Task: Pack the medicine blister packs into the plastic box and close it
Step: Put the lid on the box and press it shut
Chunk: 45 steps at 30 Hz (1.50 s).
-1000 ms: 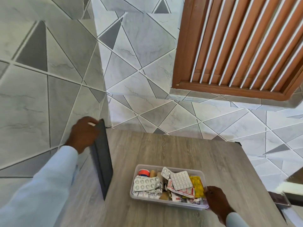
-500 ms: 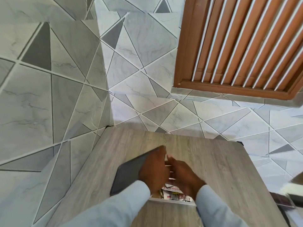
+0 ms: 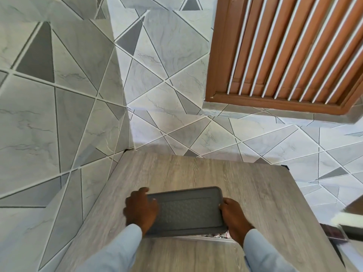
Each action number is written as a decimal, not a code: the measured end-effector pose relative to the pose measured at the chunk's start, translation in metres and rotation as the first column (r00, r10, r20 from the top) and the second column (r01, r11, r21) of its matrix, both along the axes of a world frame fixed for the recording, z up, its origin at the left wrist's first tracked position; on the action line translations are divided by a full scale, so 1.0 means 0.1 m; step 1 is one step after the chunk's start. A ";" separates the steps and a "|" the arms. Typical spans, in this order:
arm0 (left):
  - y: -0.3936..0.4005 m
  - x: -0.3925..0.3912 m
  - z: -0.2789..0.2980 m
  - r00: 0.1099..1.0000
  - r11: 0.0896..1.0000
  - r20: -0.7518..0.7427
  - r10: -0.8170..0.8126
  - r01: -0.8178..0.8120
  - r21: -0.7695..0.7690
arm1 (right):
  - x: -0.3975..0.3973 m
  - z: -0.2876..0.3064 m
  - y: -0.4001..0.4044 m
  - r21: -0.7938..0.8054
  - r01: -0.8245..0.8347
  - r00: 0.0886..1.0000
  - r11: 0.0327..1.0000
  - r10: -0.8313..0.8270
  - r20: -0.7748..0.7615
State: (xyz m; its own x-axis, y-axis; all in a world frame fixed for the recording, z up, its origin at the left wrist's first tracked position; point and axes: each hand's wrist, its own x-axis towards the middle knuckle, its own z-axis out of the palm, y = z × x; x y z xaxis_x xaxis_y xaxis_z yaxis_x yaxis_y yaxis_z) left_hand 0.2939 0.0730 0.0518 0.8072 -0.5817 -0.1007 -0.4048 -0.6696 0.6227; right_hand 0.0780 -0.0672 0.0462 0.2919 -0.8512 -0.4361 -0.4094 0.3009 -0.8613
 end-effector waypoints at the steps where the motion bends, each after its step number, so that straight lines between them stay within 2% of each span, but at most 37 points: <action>1: 0.05 0.09 -0.12 0.999 0.994 -0.014 0.043 -0.041 0.096 | -0.08 -0.03 -0.03 0.002 0.013 1.000 1.000 -0.013 -0.008; 2: 0.09 0.14 -0.23 0.991 0.988 -0.103 0.084 -0.069 0.138 | -0.16 -0.05 -0.05 0.001 0.019 1.000 1.000 -0.019 -0.014; 4: 0.11 0.13 -0.42 0.929 0.992 -0.350 0.120 -0.099 0.080 | -0.25 -0.09 -0.07 -0.001 0.034 0.999 0.999 -0.034 -0.008; 6: 0.10 0.06 -0.49 0.909 0.995 -0.406 0.094 -0.093 0.021 | -0.30 -0.15 -0.07 -0.002 0.049 0.999 0.999 -0.049 -0.011; 8: 0.05 0.02 -0.50 0.925 0.994 -0.366 0.097 -0.109 -0.012 | -0.32 -0.22 -0.05 -0.045 0.062 0.997 0.997 -0.064 -0.047; 11: -0.02 -0.03 -0.49 0.940 0.995 -0.333 0.078 -0.093 -0.028 | -0.36 -0.32 -0.04 -0.250 0.040 0.971 0.967 -0.096 -0.217; 13: -0.05 -0.06 -0.47 0.953 0.997 -0.295 0.063 -0.071 -0.014 | -0.39 -0.40 -0.04 -0.331 0.005 0.942 0.944 -0.116 -0.315; 16: -0.09 -0.05 -0.48 0.965 0.999 -0.258 0.054 -0.051 0.020 | -0.42 -0.54 -0.05 -0.336 -0.014 0.908 0.942 -0.129 -0.399; 23: -0.11 0.01 -0.57 0.985 0.992 -0.151 -0.081 0.095 0.087 | -0.33 -0.67 -0.10 -0.319 -0.017 0.881 0.948 -0.137 -0.452; 26: -0.08 0.01 -0.62 0.982 0.967 -0.019 -0.188 0.189 0.172 | -0.31 -0.69 -0.03 -0.336 -0.085 0.850 0.938 -0.108 -0.516; 28: -0.06 -0.01 -0.66 0.936 0.934 0.153 -0.316 0.279 0.223 | -0.30 -0.70 -0.01 -0.478 -0.306 0.761 0.823 -0.090 -0.643; 30: -0.10 -0.04 -0.73 0.844 0.885 0.278 -0.459 0.407 0.225 | -0.25 -0.69 -0.02 -0.552 -0.452 0.729 0.701 -0.067 -0.682; 32: -0.21 -0.08 -0.80 0.766 0.835 0.336 -0.548 0.481 0.266 | -0.15 -0.71 -0.05 -0.555 -0.548 0.699 0.626 -0.021 -0.715; 34: -0.35 -0.18 -0.83 0.699 0.770 0.327 -0.635 0.542 0.336 | -0.05 -0.74 -0.06 -0.527 -0.621 0.657 0.580 0.018 -0.754; 37: -0.55 -0.36 -0.82 0.632 0.694 0.289 -0.719 0.631 0.346 | 0.01 -0.77 -0.04 -0.471 -0.673 0.602 0.570 0.051 -0.797; 39: -0.67 -0.48 -0.83 0.601 0.661 0.275 -0.750 0.666 0.347 | 0.01 -0.80 -0.04 -0.468 -0.670 0.599 0.576 0.048 -0.799; 45: -0.78 -0.62 -0.86 0.618 0.679 0.281 -0.734 0.653 0.336 | 0.01 -0.83 -0.07 -0.481 -0.665 0.605 0.572 0.034 -0.796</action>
State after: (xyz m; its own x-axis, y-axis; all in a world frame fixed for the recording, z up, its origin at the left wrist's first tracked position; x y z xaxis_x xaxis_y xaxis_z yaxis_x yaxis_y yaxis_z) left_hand 0.2321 -0.0050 -0.0337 0.1631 -0.9848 -0.0590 -0.9600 -0.1722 0.2206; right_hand 0.0794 -0.0738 -0.0370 0.5512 -0.8342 0.0163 -0.8253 -0.5479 -0.1366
